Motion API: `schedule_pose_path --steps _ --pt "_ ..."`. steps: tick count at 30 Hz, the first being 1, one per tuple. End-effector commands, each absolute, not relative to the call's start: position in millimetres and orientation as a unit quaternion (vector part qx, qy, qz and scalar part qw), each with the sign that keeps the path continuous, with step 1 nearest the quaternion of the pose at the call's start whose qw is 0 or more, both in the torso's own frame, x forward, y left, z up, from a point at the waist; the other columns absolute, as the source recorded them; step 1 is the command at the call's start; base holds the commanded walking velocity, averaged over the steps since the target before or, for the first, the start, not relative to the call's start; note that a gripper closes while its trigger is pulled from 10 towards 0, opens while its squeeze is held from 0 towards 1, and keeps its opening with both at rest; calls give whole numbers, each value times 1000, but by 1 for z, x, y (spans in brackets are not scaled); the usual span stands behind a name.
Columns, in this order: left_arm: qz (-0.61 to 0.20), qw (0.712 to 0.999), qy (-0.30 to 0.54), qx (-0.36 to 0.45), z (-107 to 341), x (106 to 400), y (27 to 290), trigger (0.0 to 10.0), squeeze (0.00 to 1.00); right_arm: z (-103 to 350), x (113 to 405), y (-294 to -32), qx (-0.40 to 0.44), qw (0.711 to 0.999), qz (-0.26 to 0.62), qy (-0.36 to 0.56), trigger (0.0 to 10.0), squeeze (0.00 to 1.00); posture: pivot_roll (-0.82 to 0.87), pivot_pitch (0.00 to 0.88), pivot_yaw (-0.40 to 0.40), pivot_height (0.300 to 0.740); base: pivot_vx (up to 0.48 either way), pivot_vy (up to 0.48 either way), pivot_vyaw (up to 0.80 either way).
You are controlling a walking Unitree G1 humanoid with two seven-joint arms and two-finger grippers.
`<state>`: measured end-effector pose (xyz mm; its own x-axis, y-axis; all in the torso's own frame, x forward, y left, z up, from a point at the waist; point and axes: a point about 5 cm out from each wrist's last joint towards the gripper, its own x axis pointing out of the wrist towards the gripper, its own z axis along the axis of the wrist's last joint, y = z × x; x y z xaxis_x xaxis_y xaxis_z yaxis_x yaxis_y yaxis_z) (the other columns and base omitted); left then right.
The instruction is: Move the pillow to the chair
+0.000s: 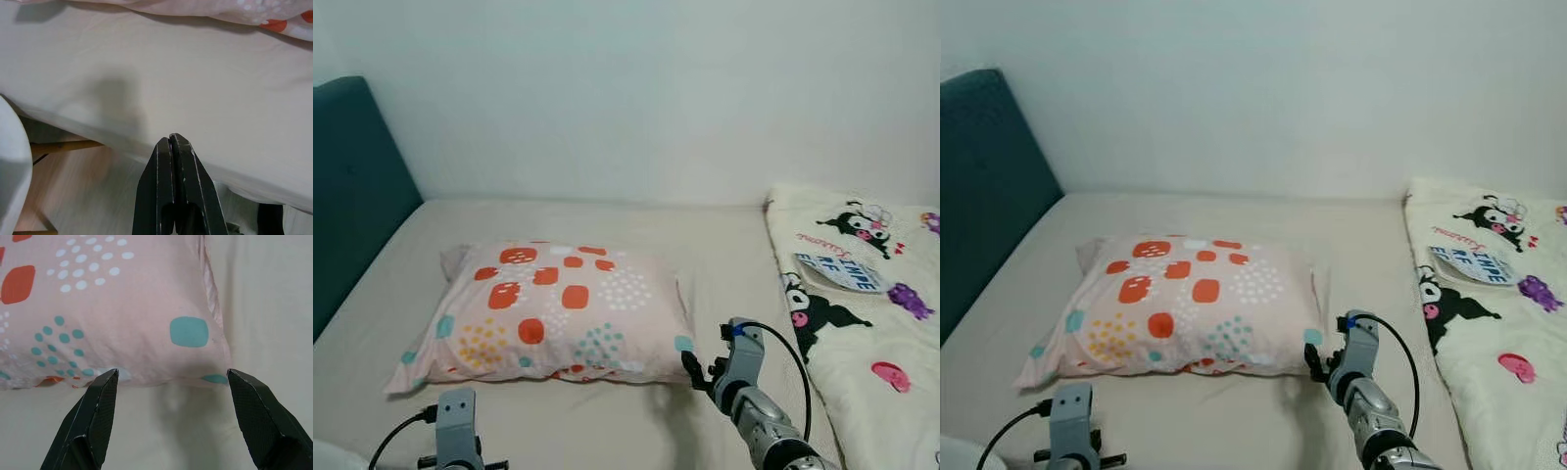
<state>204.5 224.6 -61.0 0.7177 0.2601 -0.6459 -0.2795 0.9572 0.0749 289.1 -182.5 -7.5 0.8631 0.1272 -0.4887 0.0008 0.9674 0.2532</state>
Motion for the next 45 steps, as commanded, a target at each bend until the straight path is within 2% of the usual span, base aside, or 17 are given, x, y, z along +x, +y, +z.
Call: schedule_pose_path --steps 1,9,15,22,30,39,45 --pt "144 924 354 -2 -62 202 227 10000 0 -9 287 -183 133 957 28 256 10000 0 89 0 27 740 0 480 0" --pt "149 924 353 -6 -63 202 226 10000 0 -5 291 -187 138 959 17 248 10000 0 87 0 27 740 0 469 0" --pt "146 926 348 -5 -61 205 225 10000 0 2 298 -192 151 959 9 240 10000 0 87 0 28 730 0 0 0" --pt "132 934 332 -19 -57 212 219 10000 0 32 321 -212 198 965 -23 172 10000 0 89 0 31 700 0 0 0" --pt "120 944 307 -26 -49 227 211 10000 0 62 339 -222 245 963 -25 112 10000 0 87 0 35 665 0 -395 0" --pt "104 952 285 -30 -42 237 204 10000 0 63 340 -224 265 958 -34 105 10000 0 88 0 42 630 0 0 0" --pt "86 960 265 -14 -36 245 201 10000 0 47 329 -232 289 944 -80 141 10000 0 86 0 46 605 0 0 0"
